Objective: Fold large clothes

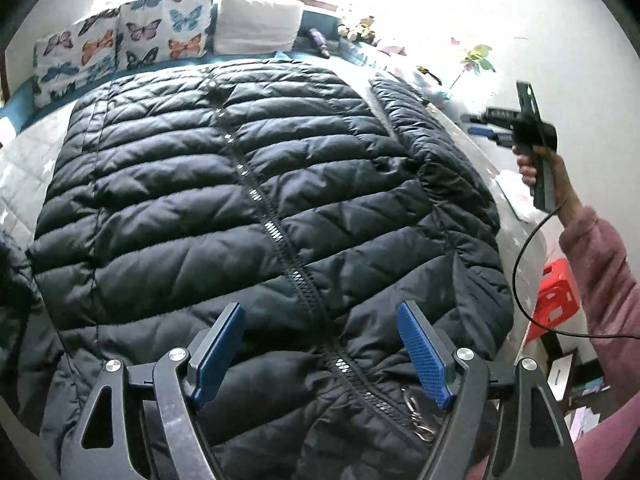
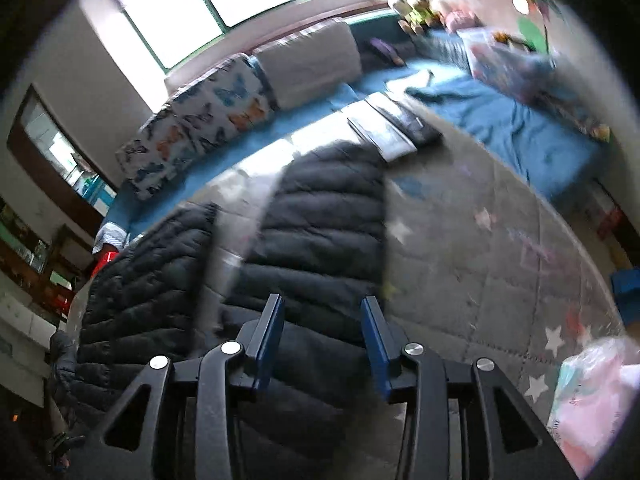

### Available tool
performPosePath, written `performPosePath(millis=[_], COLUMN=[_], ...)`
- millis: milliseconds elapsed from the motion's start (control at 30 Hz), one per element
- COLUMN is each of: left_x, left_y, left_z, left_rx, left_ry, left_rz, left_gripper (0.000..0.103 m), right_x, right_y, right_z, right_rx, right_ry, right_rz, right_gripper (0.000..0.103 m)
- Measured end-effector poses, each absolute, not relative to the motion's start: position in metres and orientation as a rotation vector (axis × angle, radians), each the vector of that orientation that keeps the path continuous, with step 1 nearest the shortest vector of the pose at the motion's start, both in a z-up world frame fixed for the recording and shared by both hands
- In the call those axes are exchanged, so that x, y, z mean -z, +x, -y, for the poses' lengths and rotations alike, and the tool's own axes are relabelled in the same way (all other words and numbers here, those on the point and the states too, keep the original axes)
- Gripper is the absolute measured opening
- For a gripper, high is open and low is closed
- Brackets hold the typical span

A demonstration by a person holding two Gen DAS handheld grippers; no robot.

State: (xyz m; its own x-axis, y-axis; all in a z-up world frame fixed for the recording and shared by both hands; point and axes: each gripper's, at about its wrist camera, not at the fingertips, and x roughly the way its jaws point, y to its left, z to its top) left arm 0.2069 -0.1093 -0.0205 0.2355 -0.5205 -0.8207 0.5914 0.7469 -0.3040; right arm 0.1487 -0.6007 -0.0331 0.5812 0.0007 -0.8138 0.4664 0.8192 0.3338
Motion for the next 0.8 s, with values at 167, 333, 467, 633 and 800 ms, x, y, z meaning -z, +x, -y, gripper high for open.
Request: performPosePath(millis=[167, 333, 467, 633, 800], left_x=[0.028, 0.032, 0.035, 0.036, 0.029], left_y=[0.211, 0.213, 0.219, 0.227, 0.226], left_z=[0.115, 0.121, 0.122, 0.119, 0.111], left_rx=[0.739, 0.717, 0.696, 0.673, 0.669], left_ry=[0.087, 0.102, 0.095, 0.071, 0.057], left_rz=[-1.121, -1.125, -1.139, -1.146, -1.116], left_gripper=[0.083, 0.083, 0.083, 0.083, 0.083], right_x=[0.067, 0.085, 0.091, 0.086, 0.047], right_y=[0.149, 0.159, 0.169, 0.172, 0.165], right_z=[0.615, 0.621, 0.622, 0.621, 0.611], right_rx=[0.261, 0.146, 0.064, 0.049, 0.037], right_ry=[0.619, 0.712, 0.771, 0.787, 0.755], right_rz=[-0.943, -0.892, -0.845, -0.828, -0.756], right_gripper=[0.044, 0.044, 0.044, 0.022, 0.013])
